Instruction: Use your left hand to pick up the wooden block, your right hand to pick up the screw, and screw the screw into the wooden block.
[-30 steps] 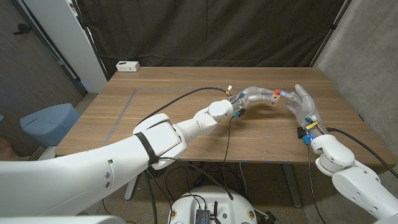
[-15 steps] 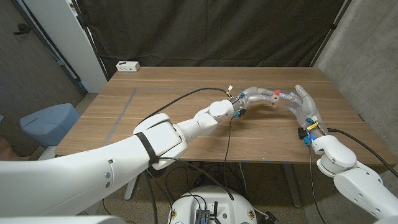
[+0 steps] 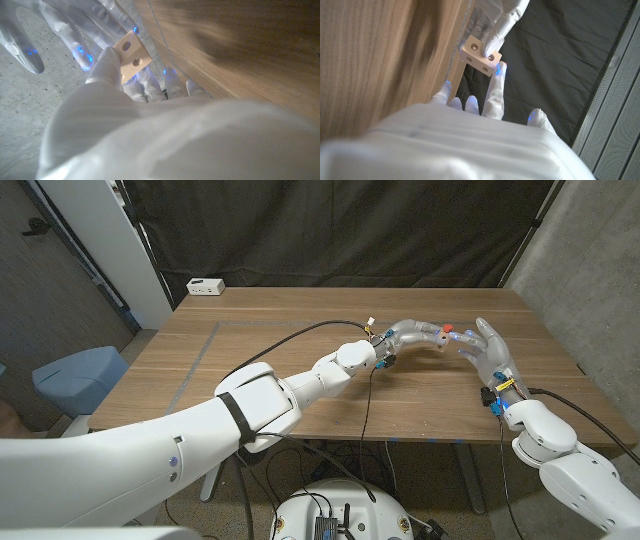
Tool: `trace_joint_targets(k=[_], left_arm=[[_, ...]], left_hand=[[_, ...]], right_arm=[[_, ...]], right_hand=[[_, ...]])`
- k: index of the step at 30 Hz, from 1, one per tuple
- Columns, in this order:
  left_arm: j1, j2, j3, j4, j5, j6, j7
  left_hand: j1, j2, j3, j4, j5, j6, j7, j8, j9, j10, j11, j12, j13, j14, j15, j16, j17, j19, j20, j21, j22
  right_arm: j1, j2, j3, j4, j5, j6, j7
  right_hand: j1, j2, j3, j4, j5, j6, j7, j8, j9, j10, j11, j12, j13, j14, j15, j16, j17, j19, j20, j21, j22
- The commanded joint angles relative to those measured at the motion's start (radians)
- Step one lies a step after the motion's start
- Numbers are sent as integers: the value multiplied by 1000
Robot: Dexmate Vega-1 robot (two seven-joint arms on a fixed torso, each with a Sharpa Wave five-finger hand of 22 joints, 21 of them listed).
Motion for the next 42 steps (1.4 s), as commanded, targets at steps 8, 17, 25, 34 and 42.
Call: trace_joint_targets(k=[8,17,25,34,42], left_arm=[[13,7,-4,-2,11,-50,-2],[16,8,-6,-3,14,-58,-3],[17,7,-8,-3,14,-61,-8],[17,6,-9,-3,13,-59,-10],[15,5,-9,-2,12,-51,-13]], left_hand=[[-19,36,42,42,5,79,27,15,3,11,-3,15,4,6,-96,1,4,7,-3,0,3],[-19,36,42,42,5,78,29,15,3,12,-3,15,4,5,-95,0,4,7,-3,0,3],[-18,36,42,41,5,80,28,16,3,11,-3,15,4,6,-95,1,4,7,-3,0,3],[-19,37,42,42,5,79,29,15,3,12,-2,15,4,5,-94,1,5,7,-1,0,3],[-18,36,42,42,5,78,29,15,3,12,-2,15,4,6,-95,1,4,7,-1,0,3]], right_arm=[[-20,29,14,-14,-39,10,-42],[-12,34,13,-9,-43,13,-35],[1,28,10,0,-40,15,-16],[18,17,7,11,-33,16,10],[37,5,-2,22,-22,13,33]], right_hand=[[16,1,9,-5,8,-63,-6,-40,4,3,18,-10,4,16,2,2,0,18,-1,7,2],[18,-2,9,-8,7,-122,-21,-67,5,-13,15,-20,4,13,7,-3,1,18,0,4,2],[15,-4,8,-8,7,-184,-31,-83,6,-46,12,-30,5,-7,12,-12,3,6,8,-1,2],[9,-8,4,-6,6,-239,-49,-86,6,-89,11,-37,5,-31,15,-19,5,-16,13,-7,3],[5,-10,1,-3,6,-268,-57,-86,6,-113,9,-39,5,-50,21,-23,7,-32,16,-10,3]])
